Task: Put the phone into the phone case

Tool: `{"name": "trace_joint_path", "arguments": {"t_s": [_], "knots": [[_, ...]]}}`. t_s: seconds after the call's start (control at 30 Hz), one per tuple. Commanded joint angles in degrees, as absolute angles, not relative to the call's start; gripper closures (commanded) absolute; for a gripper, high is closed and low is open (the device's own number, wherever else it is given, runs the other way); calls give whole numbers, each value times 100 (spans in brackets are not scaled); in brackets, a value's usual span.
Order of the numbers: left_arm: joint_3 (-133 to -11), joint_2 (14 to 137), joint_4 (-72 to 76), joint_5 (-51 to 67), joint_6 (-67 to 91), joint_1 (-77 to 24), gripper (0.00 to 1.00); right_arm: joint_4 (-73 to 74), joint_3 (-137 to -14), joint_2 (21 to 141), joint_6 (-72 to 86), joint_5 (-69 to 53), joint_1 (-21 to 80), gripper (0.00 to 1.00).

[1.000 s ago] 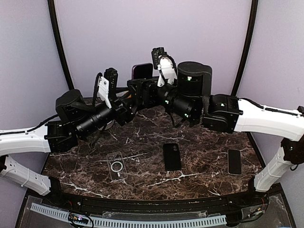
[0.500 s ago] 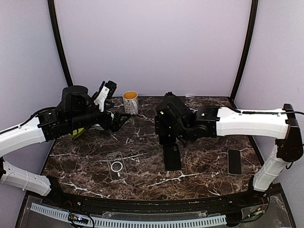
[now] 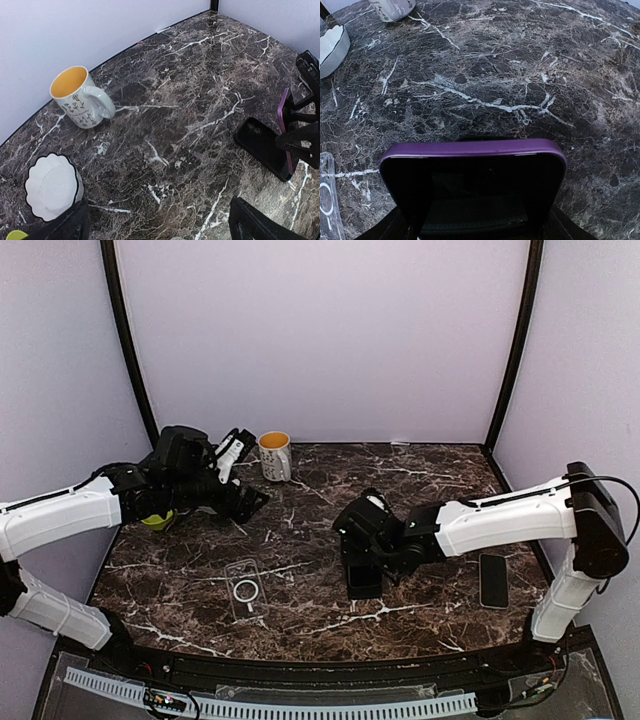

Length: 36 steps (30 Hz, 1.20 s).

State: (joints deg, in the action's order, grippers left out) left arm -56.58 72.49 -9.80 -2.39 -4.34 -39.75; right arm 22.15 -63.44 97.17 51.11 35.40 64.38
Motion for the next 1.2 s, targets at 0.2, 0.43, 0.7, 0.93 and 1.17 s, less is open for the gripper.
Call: {"name": "trace_joint_path", "arguments": {"t_s": [0.2,0.43,0.7,0.93,1.17], "knots": [[-5379,6941,-779,-181,-666,-3876,1,1961,-6625,10186,5412,3545,6314,100],[-5345,6896,-715,-104,-690,-3869,1,2023,-6645,10261,5219,3493,6280,100],[-5343,6917,-721,-96,-703,-3859,1,1967,-6571,10408,5145,3221,6267,100],[-5335,6911,-712,-71,-711,-3867,1,2128,-6559,10537,5067,3076,6288,100],[-5326,6892,-703,-72,-721,-3865,1,2154,-6411,10589,5288,2918,6297,100]]}}
